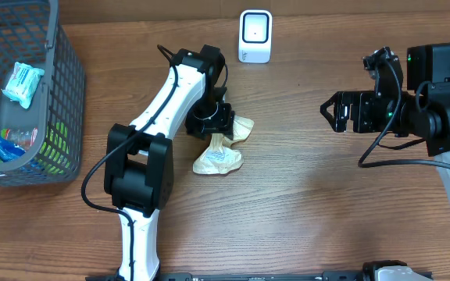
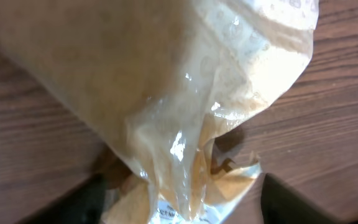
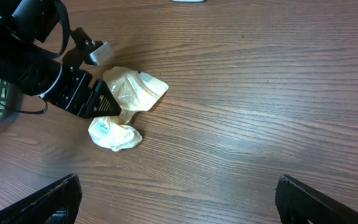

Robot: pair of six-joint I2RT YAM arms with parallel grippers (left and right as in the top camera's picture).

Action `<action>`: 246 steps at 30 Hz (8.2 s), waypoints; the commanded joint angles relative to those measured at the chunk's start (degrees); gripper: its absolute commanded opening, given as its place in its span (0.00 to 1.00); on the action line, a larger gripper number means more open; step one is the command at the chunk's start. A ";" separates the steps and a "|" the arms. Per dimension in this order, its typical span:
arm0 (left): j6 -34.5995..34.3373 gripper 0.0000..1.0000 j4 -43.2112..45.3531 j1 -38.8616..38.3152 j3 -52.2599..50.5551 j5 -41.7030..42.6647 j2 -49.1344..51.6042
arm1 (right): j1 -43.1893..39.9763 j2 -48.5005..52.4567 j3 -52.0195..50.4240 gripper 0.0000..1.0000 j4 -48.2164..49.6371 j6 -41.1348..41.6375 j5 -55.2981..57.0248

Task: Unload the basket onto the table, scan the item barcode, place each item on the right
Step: 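Carry the cream paper bag to the table centre and release, then reach into the basket and grasp the blue snack bar with left gripper, then place the blue snack bar beside the paper bag and release, then reach into the basket and grasp the green-red candy bag with left gripper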

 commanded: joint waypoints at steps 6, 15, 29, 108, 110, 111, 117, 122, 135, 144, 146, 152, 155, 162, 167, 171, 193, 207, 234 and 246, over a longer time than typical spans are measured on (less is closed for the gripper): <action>2.89 0.89 -10.14 1.60 17.20 -1.79 -0.74 | -0.22 -0.74 1.46 1.00 0.11 -0.07 -0.50; -1.57 0.96 -21.09 13.46 54.07 -8.70 -2.82 | -0.22 -0.74 1.46 1.00 0.07 -0.07 -0.50; -7.41 0.93 -20.74 54.99 38.84 -14.75 -27.36 | -0.22 -0.74 1.46 1.00 -1.11 -0.04 -0.52; -6.47 0.04 -3.85 56.48 25.92 -18.43 -3.85 | -0.22 -0.72 1.46 1.00 -3.21 -0.26 -0.50; -6.47 0.04 -5.29 55.25 29.29 -18.12 -6.47 | -0.22 -0.72 1.46 1.00 -3.56 -0.26 -0.50; -6.47 0.04 -5.66 54.71 30.42 -17.90 -7.63 | -0.22 -0.74 1.46 1.00 -3.63 -0.26 -0.50; -3.50 0.04 -6.80 47.74 33.20 -13.66 -18.32 | -0.22 -0.74 1.46 1.00 -3.56 -0.26 -0.50; -0.61 0.04 -8.17 35.93 33.20 -12.85 -22.62 | -0.22 -0.72 1.46 1.00 -3.37 -0.24 -0.50; -4.76 0.04 -12.20 13.62 17.53 -13.35 -11.32 | -0.22 -0.72 1.46 1.00 -3.17 -0.26 -0.48; -6.45 0.04 -9.03 6.08 3.72 -9.27 2.25 | -0.22 -0.72 1.44 1.00 -3.08 -0.26 -0.48; -6.36 0.04 -9.20 4.81 3.39 -9.05 4.02 | -0.22 -0.72 1.44 1.00 -2.99 -0.28 -0.48; -6.82 0.79 -9.79 3.91 5.44 -10.36 3.65 | -0.22 -0.72 1.46 1.00 -2.95 -0.26 -0.48; -7.13 0.86 -13.46 5.07 10.99 -11.96 3.63 | -0.22 -0.72 1.46 1.00 -2.91 -0.28 -0.48; -5.62 0.75 -21.07 8.33 35.10 -13.86 1.60 | -0.22 -0.72 1.46 1.00 -2.91 -0.28 -0.48; -9.97 0.81 -21.09 16.33 53.57 -21.27 -7.32 | -0.22 -0.72 1.44 1.00 -3.15 -0.28 -0.48; -10.82 0.81 -21.09 25.64 54.12 -24.30 -14.47 | -0.22 -0.72 1.44 1.00 -3.13 -0.28 -0.50; -14.58 0.97 -17.88 59.98 44.85 -20.11 -0.09 | -0.22 -0.72 1.44 1.00 -3.80 -0.24 -0.55; -12.94 0.96 -15.80 55.76 44.15 -23.08 9.05 | -0.22 -0.72 1.44 1.00 -3.98 -0.24 -0.55; -17.84 0.92 9.81 55.08 -1.14 -24.02 9.31 | -0.22 -0.72 1.44 1.00 -4.68 -0.24 -0.55; -17.79 0.04 8.35 55.08 0.74 -20.63 8.96 | -0.22 -0.72 1.44 1.00 -4.66 -0.24 -0.52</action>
